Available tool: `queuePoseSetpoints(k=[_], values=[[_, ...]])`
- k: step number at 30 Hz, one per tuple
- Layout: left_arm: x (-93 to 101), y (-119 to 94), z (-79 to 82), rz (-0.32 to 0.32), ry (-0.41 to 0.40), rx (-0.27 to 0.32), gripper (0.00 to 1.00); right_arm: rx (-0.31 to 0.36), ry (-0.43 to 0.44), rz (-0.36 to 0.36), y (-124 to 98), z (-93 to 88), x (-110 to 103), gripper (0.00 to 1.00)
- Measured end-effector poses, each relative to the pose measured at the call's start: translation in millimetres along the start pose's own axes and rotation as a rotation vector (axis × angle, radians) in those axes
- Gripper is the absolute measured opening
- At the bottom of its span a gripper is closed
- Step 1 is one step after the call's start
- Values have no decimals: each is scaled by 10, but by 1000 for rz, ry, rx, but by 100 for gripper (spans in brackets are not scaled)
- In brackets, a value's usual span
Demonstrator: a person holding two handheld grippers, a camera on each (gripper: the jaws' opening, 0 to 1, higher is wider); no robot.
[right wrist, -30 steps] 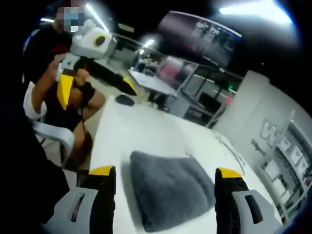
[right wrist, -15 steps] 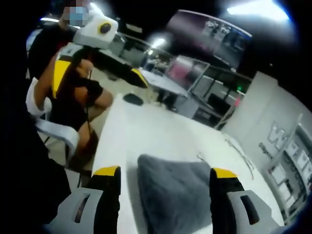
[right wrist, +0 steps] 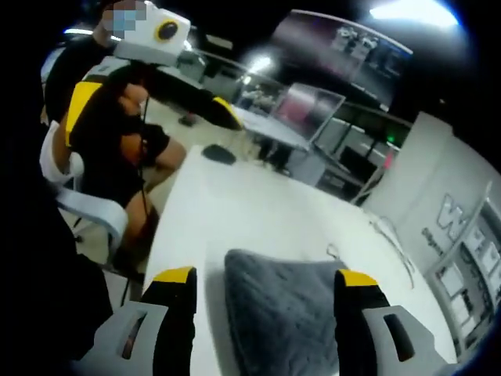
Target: Open the folded towel by lifting each exposed corner and separating the folded layers until the towel lies flat within the target outline without major curled edges
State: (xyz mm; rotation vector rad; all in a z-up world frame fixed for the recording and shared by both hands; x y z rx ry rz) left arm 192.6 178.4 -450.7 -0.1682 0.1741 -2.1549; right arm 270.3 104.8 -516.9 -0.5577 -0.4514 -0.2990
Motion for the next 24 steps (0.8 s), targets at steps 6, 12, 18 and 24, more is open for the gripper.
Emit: queuePoseSetpoints(k=[6, 12, 18, 24], values=[[-19, 2, -20, 6, -5, -5, 100, -2, 0, 6, 91, 8, 16, 69], [-2, -6, -3, 3, 1, -1, 100, -4, -6, 9, 150, 34, 9, 69], [-20, -7, -17, 8, -2, -4, 100, -16, -11, 16, 186, 13, -8, 69], [-30, -9, -30, 13, -4, -9, 100, -18, -13, 27, 230, 30, -22, 69]])
Point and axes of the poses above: the point that each gripper's makers call its tool centre point, and the gripper's own axes: y roughly forward along the fingers, x roughly to its right, z roughly out of its top, the point moved 2 cm from there along -y, roughly backward along the fingers, and after that the axes turned 3 degrees about -y, right-handed, at the moved point
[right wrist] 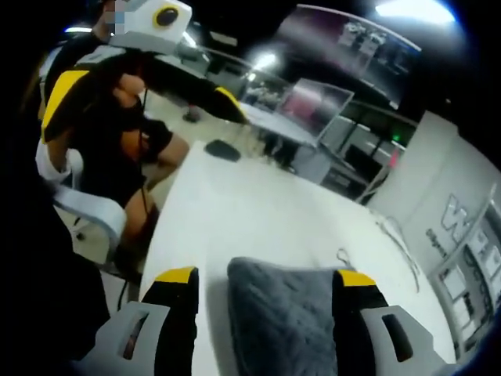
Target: Open the folded towel by lifting each exposed corner and separating the folded layers until the towel lies flat within the target outline without major curled edges
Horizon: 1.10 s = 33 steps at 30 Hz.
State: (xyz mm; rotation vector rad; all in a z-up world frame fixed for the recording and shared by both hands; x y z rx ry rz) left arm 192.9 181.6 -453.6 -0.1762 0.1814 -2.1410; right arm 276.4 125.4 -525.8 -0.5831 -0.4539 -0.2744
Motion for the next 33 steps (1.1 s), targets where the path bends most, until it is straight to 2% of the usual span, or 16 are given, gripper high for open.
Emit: queuePoseSetpoints(k=[9, 22, 28, 31, 33], values=[[13, -7, 4, 1, -2, -3, 100, -8, 2, 9, 53, 26, -1, 68], [-54, -46, 59, 35, -16, 25, 99, -14, 26, 34, 95, 15, -52, 67], [-46, -32, 32, 31, -20, 12, 99, 15, 75, 13, 97, 40, 14, 66], [-46, -33, 35, 30, -22, 14, 99, 22, 95, 44, 88, 48, -20, 66], [-50, -34, 32, 30, -26, 13, 99, 56, 127, 36, 64, 100, -2, 66]])
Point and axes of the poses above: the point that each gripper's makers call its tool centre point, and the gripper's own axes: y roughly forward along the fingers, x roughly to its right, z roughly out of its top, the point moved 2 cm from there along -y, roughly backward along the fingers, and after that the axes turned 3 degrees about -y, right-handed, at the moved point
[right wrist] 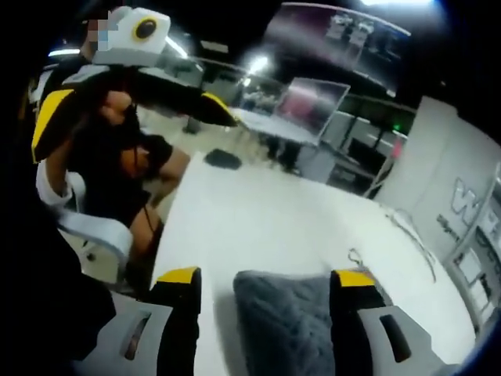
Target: Open the folded towel by lifting each exposed corner and separating the folded layers until the towel lies flat within the target outline without major curled edges
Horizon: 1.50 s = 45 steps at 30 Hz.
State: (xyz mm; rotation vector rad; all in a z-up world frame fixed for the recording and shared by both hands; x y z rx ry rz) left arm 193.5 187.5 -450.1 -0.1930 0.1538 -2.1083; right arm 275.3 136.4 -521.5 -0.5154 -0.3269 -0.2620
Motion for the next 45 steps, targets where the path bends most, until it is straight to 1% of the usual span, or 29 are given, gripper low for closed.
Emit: queuePoseSetpoints(k=[2, 5, 7, 10, 14, 16, 19, 27, 36, 38, 45], values=[[-5, 1, -6, -1, -4, -2, 99, 19, 15, -11, -5, 31, 21, 65], [2, -4, -9, -2, -3, -2, 99, 14, 19, -24, -6, 18, 29, 64], [-10, -21, 38, 4, -7, 26, 99, 4, 12, -30, 0, -1, 15, 64], [-15, -45, 68, 4, -14, 41, 99, 3, 5, -28, 7, -17, -12, 62], [-10, -47, 56, 8, -1, 31, 99, 9, 9, -51, 16, -22, -7, 56], [2, -44, 53, 3, -1, 29, 99, 4, 6, -54, 29, -26, -24, 55], [20, -41, 48, -4, 4, 26, 99, 7, 4, -59, 61, -7, 29, 53], [-1, -57, 54, -6, -9, 32, 99, -4, -1, -63, 109, -18, 27, 51], [-18, -58, 49, 0, -6, 25, 99, -21, -31, -68, 157, -27, 44, 45], [-25, -59, 44, 2, -7, 23, 99, -31, -32, -71, 202, -32, 105, 43], [-44, -63, 36, 5, 1, 17, 99, -33, -34, -74, 200, -51, 63, 39]])
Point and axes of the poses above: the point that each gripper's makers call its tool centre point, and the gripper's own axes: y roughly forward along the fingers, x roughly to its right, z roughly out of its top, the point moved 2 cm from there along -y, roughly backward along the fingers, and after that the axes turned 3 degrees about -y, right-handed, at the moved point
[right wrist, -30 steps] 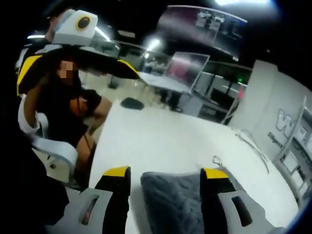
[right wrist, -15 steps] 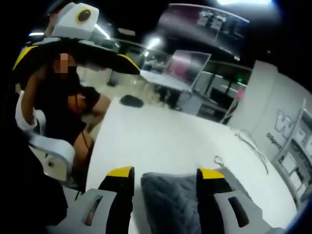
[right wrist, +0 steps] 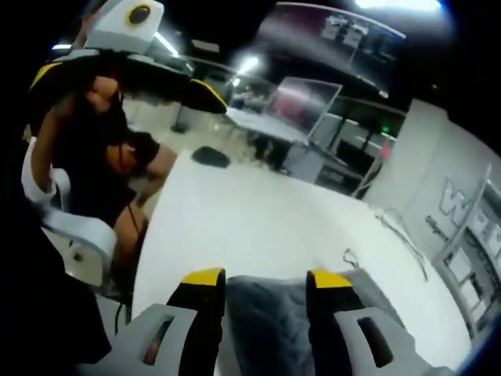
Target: Open the folded towel by lifting each exposed corner and separating the folded layers until the towel lies flat within the target outline without major curled edges
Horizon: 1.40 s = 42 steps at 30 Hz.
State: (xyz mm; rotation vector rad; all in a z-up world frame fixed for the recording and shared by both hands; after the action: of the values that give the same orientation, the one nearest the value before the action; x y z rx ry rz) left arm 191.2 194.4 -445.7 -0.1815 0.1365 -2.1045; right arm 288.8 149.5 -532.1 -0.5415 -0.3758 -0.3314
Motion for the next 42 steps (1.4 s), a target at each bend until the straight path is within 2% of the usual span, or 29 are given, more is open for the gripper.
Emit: queuePoseSetpoints(k=[7, 16, 23, 26, 30, 35, 42], values=[[12, 26, -43, -9, 8, -19, 99, -25, -2, 5, 46, -120, -51, 38], [28, 4, -18, -5, 15, -14, 99, -42, -26, 5, 29, -139, -114, 35], [16, -8, -28, -2, 22, -19, 99, -85, -101, -27, 11, -183, -111, 33], [14, -28, -12, -1, 27, -10, 99, -67, -119, -39, -4, -173, -156, 32], [-21, -82, 38, 11, 26, 7, 99, -78, -119, -25, 27, -214, -191, 31], [-82, -108, 23, 30, 22, 5, 99, -52, -108, -31, 34, -190, -213, 30], [-143, -129, 6, 47, 14, -1, 99, -67, -130, -51, 56, -209, -232, 28]])
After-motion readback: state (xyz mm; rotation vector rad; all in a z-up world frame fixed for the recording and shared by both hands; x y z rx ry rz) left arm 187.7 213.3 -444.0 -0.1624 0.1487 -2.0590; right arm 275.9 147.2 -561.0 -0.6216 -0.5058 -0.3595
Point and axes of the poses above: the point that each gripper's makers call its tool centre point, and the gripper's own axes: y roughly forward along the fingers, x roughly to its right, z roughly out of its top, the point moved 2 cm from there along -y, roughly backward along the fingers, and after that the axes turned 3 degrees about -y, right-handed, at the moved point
